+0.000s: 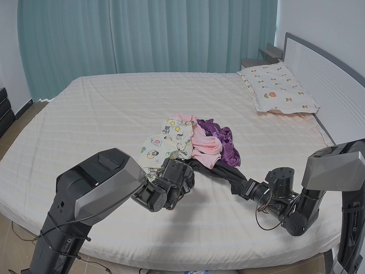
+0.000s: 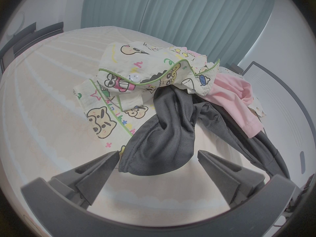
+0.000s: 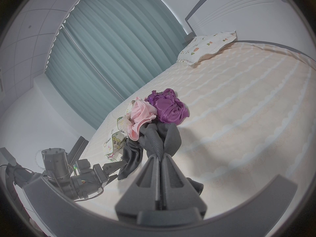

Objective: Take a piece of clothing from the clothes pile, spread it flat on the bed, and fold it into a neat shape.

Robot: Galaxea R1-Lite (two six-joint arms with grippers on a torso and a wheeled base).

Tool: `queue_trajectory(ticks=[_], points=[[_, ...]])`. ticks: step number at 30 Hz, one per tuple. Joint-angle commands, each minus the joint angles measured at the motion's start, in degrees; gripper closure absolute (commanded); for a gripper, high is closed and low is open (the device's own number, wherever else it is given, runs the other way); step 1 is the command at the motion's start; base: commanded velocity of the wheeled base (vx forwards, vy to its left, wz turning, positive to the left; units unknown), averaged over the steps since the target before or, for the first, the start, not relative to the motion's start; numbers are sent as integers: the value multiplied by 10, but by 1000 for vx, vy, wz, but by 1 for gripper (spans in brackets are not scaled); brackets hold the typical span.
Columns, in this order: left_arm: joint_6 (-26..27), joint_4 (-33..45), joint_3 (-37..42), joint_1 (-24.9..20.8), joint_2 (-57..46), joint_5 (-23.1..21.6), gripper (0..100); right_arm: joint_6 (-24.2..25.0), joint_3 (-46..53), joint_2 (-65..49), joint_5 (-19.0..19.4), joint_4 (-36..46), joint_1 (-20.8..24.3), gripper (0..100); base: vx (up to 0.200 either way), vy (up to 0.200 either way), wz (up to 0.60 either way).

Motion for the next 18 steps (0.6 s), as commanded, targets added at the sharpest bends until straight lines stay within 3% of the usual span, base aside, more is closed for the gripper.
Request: queue_trajectory(ticks=[1, 6, 7, 18], points=[[-2, 26, -33, 0, 21, 0, 0, 0, 0, 1, 0, -1, 0, 100, 0, 0, 0], [-15, 70, -79, 0, 36, 3, 0, 0, 1, 0, 0, -1, 1, 100, 0, 0, 0], [-16, 70, -81, 0, 37, 3, 100, 0, 1, 0, 0, -1, 1, 100, 0, 0, 0], [-44, 70, -53, 1, 8, 1, 100, 6, 13, -1, 3, -46, 5, 100, 0, 0, 0]])
